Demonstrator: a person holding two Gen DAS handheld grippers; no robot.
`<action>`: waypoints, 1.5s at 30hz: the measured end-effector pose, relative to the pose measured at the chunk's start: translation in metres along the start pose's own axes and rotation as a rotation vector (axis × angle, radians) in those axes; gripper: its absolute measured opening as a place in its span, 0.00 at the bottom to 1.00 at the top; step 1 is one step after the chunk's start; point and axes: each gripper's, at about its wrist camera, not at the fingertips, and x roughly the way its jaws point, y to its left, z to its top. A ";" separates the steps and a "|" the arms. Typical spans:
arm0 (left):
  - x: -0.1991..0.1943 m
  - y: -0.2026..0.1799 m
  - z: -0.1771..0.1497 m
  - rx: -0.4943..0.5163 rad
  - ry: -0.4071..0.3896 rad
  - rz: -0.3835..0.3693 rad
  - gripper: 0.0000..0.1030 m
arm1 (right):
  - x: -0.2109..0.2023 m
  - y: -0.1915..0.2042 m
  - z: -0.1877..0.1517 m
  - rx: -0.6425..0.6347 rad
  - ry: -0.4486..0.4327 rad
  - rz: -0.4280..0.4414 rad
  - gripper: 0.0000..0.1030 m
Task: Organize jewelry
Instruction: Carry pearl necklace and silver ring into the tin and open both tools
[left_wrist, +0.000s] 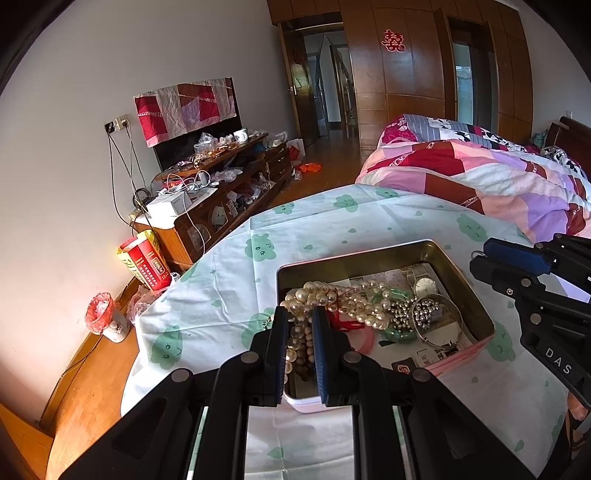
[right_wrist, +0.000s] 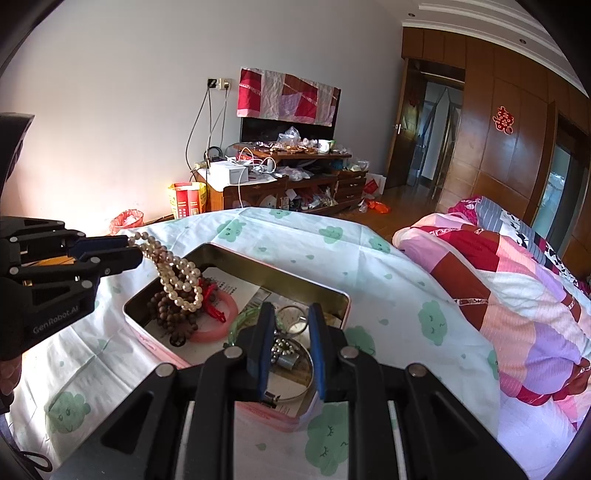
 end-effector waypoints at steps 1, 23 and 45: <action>0.001 0.000 0.000 0.001 0.000 0.000 0.12 | 0.002 0.000 0.002 -0.001 0.001 -0.001 0.20; 0.038 -0.005 0.002 0.010 0.057 0.005 0.12 | 0.042 0.001 0.008 -0.001 0.042 -0.025 0.20; 0.027 -0.002 -0.003 -0.021 0.015 0.038 0.69 | 0.054 0.006 -0.006 -0.003 0.075 -0.020 0.49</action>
